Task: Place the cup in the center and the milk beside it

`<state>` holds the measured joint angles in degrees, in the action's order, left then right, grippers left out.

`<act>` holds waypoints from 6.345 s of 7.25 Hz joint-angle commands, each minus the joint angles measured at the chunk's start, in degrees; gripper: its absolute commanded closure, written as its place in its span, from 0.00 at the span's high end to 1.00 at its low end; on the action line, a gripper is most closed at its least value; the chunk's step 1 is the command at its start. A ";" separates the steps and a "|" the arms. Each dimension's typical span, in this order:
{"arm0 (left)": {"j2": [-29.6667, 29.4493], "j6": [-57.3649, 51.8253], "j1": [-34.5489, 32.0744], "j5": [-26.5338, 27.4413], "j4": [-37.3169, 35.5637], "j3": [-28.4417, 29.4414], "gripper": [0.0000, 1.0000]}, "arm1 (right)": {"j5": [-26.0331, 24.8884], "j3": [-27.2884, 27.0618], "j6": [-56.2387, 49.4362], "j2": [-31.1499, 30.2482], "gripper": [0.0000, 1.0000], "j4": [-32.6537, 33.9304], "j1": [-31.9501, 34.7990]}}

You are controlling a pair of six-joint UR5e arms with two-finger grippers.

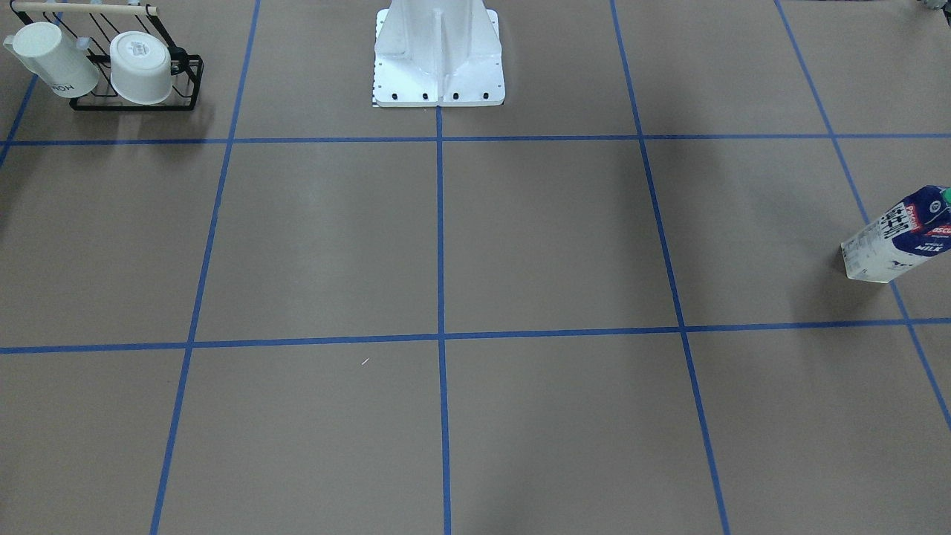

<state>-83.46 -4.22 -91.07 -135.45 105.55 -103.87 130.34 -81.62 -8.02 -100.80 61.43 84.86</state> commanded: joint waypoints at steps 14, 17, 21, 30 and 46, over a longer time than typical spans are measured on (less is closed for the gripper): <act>0.05 0.09 0.01 -0.08 0.01 1.03 0.98 | -23.95 -19.82 86.34 45.80 0.00 31.29 -47.10; 0.05 0.09 0.01 -0.08 0.01 1.73 0.98 | -29.96 -12.29 101.95 56.56 0.00 32.88 -56.80; 0.49 0.00 0.01 -0.08 0.01 1.91 0.98 | -30.06 -12.07 102.15 56.42 0.00 32.88 -59.72; 0.49 -0.18 0.01 -0.17 0.01 1.91 0.98 | -28.14 -17.08 93.57 54.75 1.00 33.32 -51.84; 0.05 0.26 2.63 -0.69 5.00 6.56 0.98 | -5.11 -17.08 -6.30 3.95 1.00 32.88 4.79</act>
<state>-83.34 -4.17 -89.99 -136.15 109.17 -98.90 124.10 -98.89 -13.95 -96.86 94.23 89.59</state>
